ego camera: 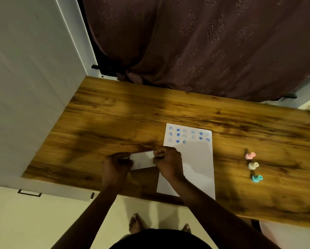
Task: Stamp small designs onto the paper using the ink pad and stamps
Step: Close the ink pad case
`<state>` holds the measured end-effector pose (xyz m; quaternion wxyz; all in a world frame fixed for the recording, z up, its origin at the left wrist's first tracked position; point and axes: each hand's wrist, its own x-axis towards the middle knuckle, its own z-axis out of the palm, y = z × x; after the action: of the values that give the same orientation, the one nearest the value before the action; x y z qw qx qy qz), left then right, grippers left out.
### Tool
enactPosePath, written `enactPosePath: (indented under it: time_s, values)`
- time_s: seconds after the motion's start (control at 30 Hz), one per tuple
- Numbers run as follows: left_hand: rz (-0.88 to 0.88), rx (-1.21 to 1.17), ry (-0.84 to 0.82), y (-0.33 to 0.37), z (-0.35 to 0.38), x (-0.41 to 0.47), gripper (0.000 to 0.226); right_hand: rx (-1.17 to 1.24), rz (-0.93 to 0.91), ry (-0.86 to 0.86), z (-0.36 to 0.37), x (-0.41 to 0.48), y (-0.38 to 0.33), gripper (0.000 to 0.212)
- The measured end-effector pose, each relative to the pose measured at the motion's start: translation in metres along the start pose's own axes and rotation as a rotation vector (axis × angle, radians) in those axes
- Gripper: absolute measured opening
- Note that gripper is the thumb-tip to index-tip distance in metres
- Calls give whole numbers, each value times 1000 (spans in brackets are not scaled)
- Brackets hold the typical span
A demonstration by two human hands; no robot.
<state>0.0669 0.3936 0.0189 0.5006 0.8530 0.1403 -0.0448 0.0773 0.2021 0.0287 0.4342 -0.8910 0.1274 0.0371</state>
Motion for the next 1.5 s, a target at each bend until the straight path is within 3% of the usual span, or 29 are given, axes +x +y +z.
enactPosePath:
  time_s: [0.23, 0.5, 0.7, 0.83, 0.93, 1.27, 1.5]
  values:
    - [106, -116, -49, 57, 40, -7, 27, 71, 33, 170, -68, -1, 16, 23]
    - [160, -305, -180, 114, 123, -43, 48, 168, 175, 293, -162, -23, 66, 22]
    - [297, -77, -215, 135, 195, -71, 48, 10, 186, 358, -221, -44, 119, 16]
    - [284, 26, -275, 139, 232, -90, 31, -9, 304, 344, -243, -56, 155, 10]
    - [185, 31, -337, 137, 248, -106, 30, -54, 306, 330, -249, -66, 177, 3]
    - [172, 117, -289, 125, 278, -121, 24, 59, 348, 212, -237, -78, 212, 29]
    - [166, 144, -275, 122, 277, -119, 21, -4, 343, 167, -228, -76, 218, 39]
